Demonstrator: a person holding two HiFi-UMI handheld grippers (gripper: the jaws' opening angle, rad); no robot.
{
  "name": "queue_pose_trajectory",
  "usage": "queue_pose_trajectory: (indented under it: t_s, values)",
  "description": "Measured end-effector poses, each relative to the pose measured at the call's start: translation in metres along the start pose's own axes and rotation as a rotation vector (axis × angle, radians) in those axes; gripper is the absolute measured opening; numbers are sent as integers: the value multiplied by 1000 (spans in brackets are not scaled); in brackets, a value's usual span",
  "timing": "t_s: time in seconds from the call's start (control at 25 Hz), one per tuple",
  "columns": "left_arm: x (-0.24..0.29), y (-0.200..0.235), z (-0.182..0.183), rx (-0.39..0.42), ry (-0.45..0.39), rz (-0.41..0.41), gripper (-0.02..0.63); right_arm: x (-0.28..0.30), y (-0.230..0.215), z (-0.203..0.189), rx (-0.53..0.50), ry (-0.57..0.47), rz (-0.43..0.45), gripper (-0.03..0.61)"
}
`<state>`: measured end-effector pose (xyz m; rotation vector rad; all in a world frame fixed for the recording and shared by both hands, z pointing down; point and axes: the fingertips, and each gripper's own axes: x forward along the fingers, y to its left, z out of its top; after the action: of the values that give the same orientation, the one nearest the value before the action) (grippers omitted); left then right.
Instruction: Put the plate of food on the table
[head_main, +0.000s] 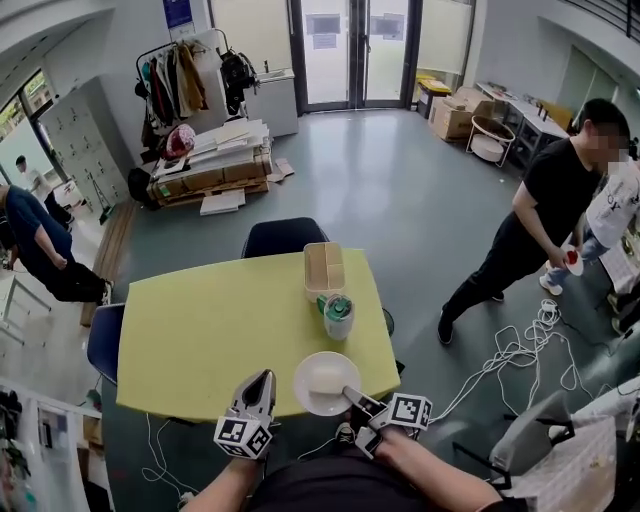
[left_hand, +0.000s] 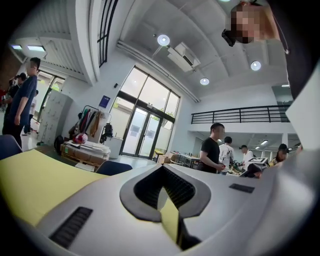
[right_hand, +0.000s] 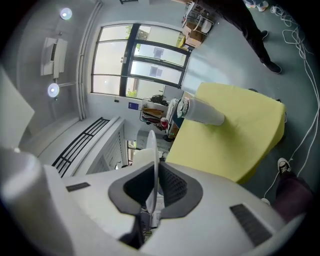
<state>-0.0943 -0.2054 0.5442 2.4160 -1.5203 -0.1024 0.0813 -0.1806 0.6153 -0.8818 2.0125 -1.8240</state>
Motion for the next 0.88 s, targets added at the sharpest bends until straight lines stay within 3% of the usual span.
queue_pose_trajectory:
  t_s: [0.4, 0.88]
  values:
    - [25, 6, 10, 17, 2, 72, 8, 23, -11, 37, -3, 94, -12, 29]
    - [36, 31, 10, 30, -7, 25, 8, 46, -41, 34, -3, 87, -54, 29]
